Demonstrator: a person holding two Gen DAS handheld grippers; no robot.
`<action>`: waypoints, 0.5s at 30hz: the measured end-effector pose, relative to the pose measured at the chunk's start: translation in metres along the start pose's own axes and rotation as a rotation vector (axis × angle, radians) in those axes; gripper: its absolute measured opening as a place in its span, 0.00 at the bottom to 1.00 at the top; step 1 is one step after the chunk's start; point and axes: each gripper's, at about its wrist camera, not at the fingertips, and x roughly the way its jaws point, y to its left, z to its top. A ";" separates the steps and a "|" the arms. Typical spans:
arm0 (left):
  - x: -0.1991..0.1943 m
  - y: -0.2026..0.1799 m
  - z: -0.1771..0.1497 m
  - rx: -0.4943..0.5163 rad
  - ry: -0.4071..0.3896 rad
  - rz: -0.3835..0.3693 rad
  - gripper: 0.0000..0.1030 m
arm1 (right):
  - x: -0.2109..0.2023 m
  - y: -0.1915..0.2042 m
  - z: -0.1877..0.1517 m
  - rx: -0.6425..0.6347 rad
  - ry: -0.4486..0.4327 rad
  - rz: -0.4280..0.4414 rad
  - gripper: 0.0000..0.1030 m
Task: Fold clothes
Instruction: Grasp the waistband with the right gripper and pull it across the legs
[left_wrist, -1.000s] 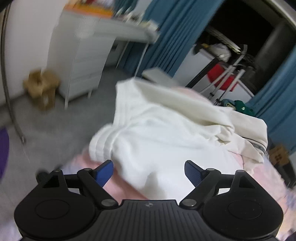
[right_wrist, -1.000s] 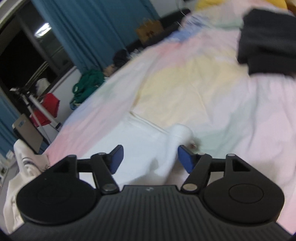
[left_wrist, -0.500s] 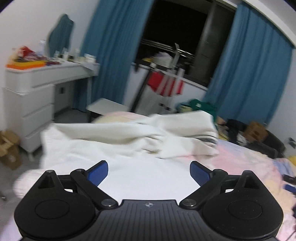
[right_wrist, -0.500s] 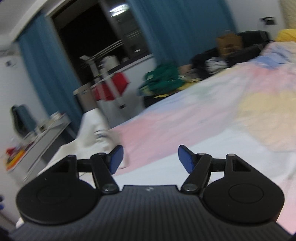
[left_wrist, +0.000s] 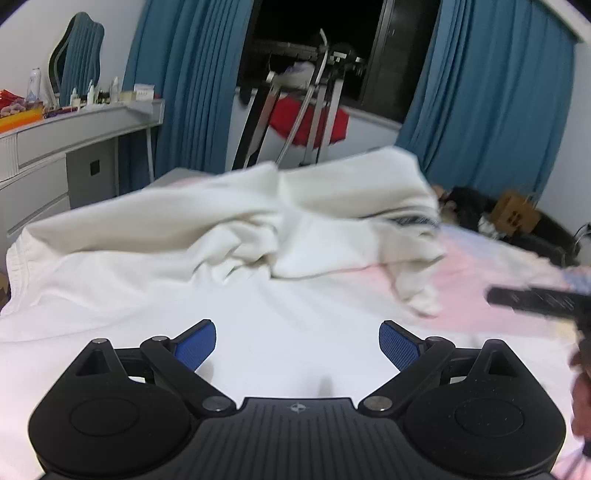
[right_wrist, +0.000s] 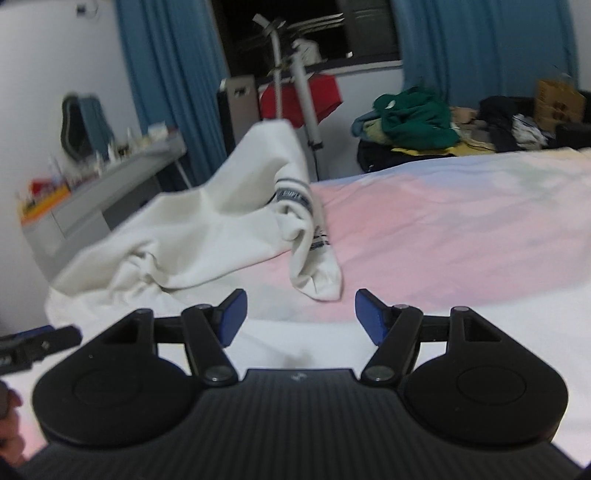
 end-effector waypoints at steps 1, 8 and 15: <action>0.010 0.001 -0.001 0.007 0.009 0.006 0.93 | 0.018 0.004 0.004 -0.025 0.016 -0.013 0.65; 0.060 0.026 -0.012 0.036 0.057 0.022 0.93 | 0.142 0.019 0.015 -0.188 0.060 -0.201 0.61; 0.083 0.038 -0.025 0.071 0.085 0.021 0.93 | 0.184 0.022 0.026 -0.229 0.003 -0.280 0.18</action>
